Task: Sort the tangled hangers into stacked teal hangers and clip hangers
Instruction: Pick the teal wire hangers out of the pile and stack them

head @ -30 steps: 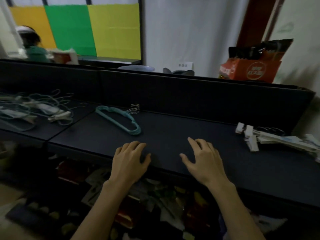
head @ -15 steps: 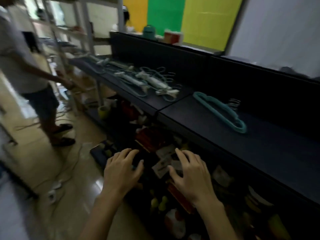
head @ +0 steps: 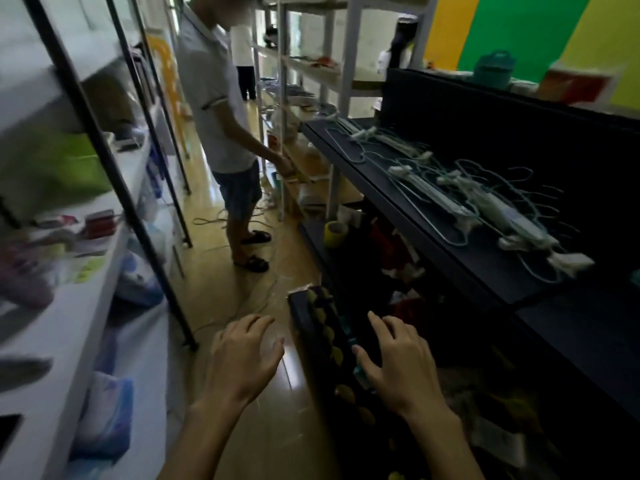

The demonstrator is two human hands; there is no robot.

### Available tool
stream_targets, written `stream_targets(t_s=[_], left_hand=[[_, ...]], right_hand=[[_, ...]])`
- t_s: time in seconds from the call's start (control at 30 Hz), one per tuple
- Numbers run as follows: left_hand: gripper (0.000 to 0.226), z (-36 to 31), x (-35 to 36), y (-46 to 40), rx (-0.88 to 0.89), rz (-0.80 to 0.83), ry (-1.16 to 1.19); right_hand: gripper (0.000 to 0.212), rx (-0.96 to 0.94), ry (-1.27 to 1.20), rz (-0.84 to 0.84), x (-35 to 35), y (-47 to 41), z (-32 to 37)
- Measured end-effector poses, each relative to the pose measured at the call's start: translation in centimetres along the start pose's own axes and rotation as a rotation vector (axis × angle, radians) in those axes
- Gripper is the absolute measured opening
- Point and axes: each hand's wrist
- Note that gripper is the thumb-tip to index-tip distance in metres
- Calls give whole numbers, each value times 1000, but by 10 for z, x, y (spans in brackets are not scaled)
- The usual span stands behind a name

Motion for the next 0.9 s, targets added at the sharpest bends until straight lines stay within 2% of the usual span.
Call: stream_targets(t_s=[0.23, 0.43, 0.7, 0.9], left_hand=[[46, 31, 1, -92, -11, -66, -91], [53, 68, 14, -141, -51, -49, -71], [53, 135, 45, -241, 12, 9, -24], [53, 194, 39, -342, 115, 13, 29]], right_hand=[[65, -78, -12, 15, 15, -107, 28], [64, -116, 4, 39, 22, -172, 52], [64, -44, 27, 53, 49, -264, 96], [64, 35, -2, -41, 43, -339, 145]])
Point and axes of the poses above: each hand's wrist, its own y-axis away from the middle knuckle, its own x-axis out of the palm, z = x × y, and after that the axes turned 12 degrees about x, right-handed
